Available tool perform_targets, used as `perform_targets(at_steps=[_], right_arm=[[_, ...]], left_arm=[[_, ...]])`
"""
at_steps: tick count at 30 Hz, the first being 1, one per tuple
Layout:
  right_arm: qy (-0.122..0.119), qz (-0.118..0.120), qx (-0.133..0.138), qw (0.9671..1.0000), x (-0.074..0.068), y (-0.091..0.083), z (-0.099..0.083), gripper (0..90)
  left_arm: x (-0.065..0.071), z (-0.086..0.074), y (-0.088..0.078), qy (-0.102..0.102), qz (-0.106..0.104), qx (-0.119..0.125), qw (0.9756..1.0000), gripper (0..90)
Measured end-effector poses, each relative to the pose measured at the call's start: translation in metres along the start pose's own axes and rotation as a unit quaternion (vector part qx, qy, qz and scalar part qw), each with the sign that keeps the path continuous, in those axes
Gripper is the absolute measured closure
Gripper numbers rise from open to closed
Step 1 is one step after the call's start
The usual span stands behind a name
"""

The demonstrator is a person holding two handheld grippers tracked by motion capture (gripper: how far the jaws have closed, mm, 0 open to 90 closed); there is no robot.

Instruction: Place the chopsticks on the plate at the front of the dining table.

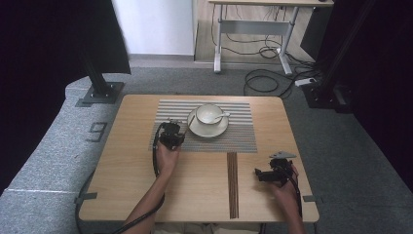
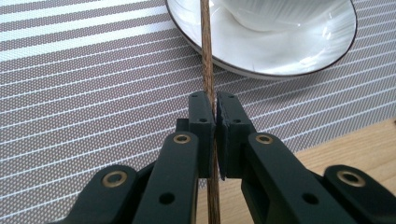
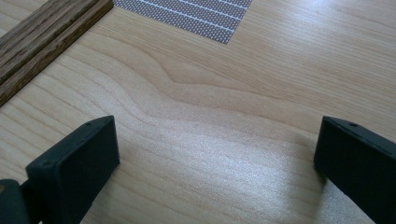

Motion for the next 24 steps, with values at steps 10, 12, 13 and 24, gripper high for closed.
perform_targets(at_steps=[10,12,13,24], right_arm=[[-0.001,0.0,0.0,1.0,0.0,0.0,0.0,0.0],[-0.001,0.0,0.0,1.0,0.0,0.0,0.0,0.0],[0.0,0.0,0.0,1.0,0.0,0.0,0.0,0.0],[-0.001,0.0,0.0,1.0,0.0,0.0,0.0,0.0]], left_arm=[[-0.004,0.01,0.005,-0.018,0.004,0.003,0.9998,85.5],[-0.004,0.012,0.005,-0.029,-0.001,0.006,0.9996,85.5],[-0.004,0.013,0.005,-0.03,-0.001,0.006,0.9995,85.5],[-0.002,0.019,0.013,-0.074,-0.014,0.013,0.9971,85.5]])
Point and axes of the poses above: each handheld gripper's, and its own axes: y roughly forward along the jaws, z roughly out of its top, x roughly to its right, the point moved 3 cm from there along y, roughly forward along the jaws, and after that the axes turned 9 degrees about y, right-handed, at the moved point
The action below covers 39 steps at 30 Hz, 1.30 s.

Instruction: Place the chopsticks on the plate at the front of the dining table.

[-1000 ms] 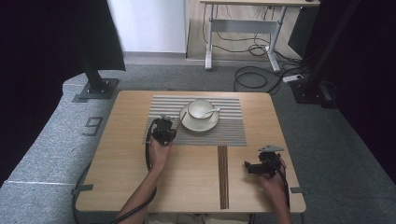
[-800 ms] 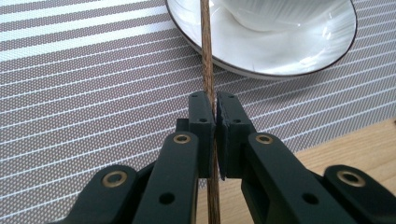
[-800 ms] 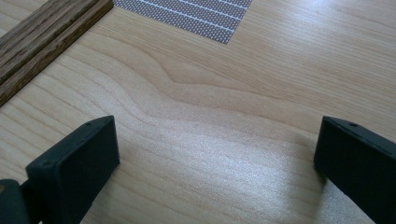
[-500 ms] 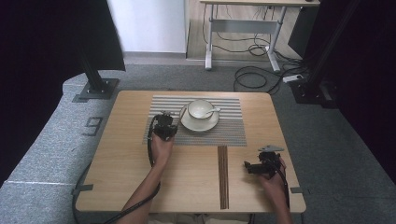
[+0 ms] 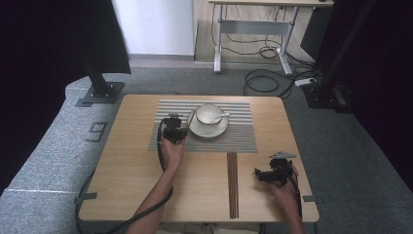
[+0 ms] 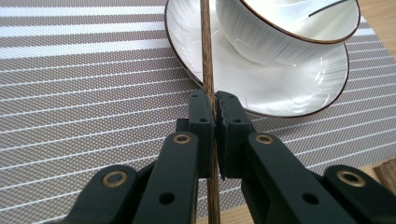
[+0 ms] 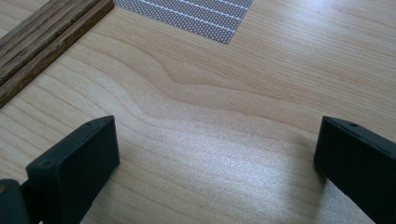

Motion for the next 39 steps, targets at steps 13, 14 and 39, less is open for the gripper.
perform_targets(at_steps=[13,14,39], right_arm=[[0.0,0.0,0.0,1.0,-0.001,0.0,0.0,0.0],[0.0,0.0,0.0,1.0,-0.001,0.0,0.0,0.0],[0.003,-0.002,-0.001,1.0,-0.002,0.0,0.0,0.0]], left_arm=[[0.0,0.009,0.014,-0.027,0.005,0.003,0.9996,85.4],[0.0,0.009,0.014,-0.027,0.005,0.003,0.9996,85.4],[0.003,0.024,0.035,-0.048,0.013,0.001,0.9988,85.4]])
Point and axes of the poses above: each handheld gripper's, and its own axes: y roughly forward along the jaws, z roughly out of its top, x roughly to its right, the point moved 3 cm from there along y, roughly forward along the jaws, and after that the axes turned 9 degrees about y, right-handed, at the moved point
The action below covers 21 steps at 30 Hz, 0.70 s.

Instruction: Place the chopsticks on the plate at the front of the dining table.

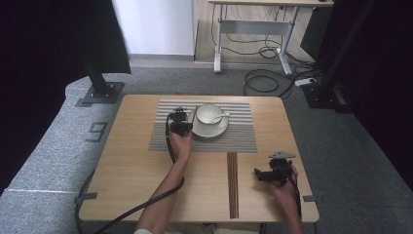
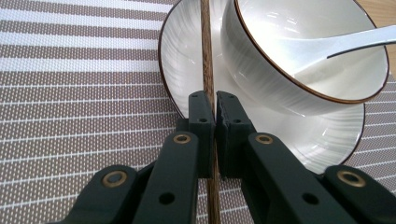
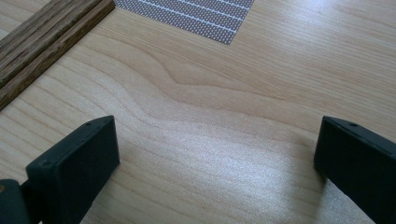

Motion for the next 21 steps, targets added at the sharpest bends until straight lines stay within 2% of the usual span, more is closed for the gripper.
perform_targets(at_steps=[11,21], right_arm=[[0.001,-0.001,0.0,1.0,0.0,0.0,0.0,0.0],[0.001,-0.001,0.0,1.0,-0.001,0.0,0.0,0.0]], left_arm=[[-0.001,0.006,0.006,-0.012,0.0,-0.002,0.9999,85.4],[-0.005,0.008,0.018,-0.021,0.002,-0.014,0.9997,85.3]])
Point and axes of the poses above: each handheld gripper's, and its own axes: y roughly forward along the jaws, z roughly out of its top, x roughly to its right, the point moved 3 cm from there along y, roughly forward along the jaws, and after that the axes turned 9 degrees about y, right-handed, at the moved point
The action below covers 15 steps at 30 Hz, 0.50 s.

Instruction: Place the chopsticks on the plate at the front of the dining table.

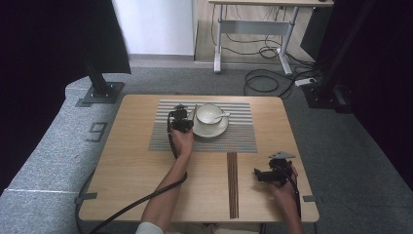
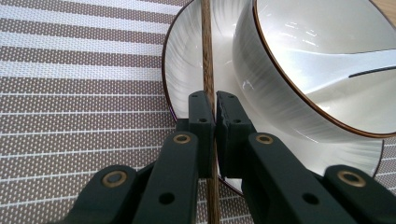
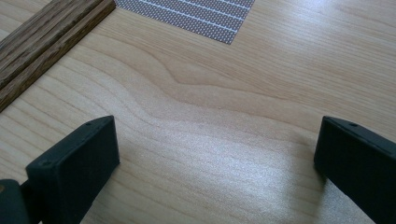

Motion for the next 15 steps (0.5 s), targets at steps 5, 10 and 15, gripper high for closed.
perform_targets(at_steps=[5,10,15], right_arm=[[0.0,0.0,0.0,1.0,-0.0002,0.0,0.0,0.0],[0.0,0.0,0.0,1.0,-0.0004,0.0,-0.0001,0.0],[0.0,0.001,0.0,1.0,-0.0004,0.0,-0.0001,0.0]], left_arm=[[0.0025,-0.0017,0.0014,-0.004,-0.007,0.0,1.0,85.0],[0.0066,-0.002,0.0007,0.002,-0.008,0.002,1.0,84.5],[0.0095,-0.0024,0.0012,0.005,-0.013,0.004,0.9999,82.5]])
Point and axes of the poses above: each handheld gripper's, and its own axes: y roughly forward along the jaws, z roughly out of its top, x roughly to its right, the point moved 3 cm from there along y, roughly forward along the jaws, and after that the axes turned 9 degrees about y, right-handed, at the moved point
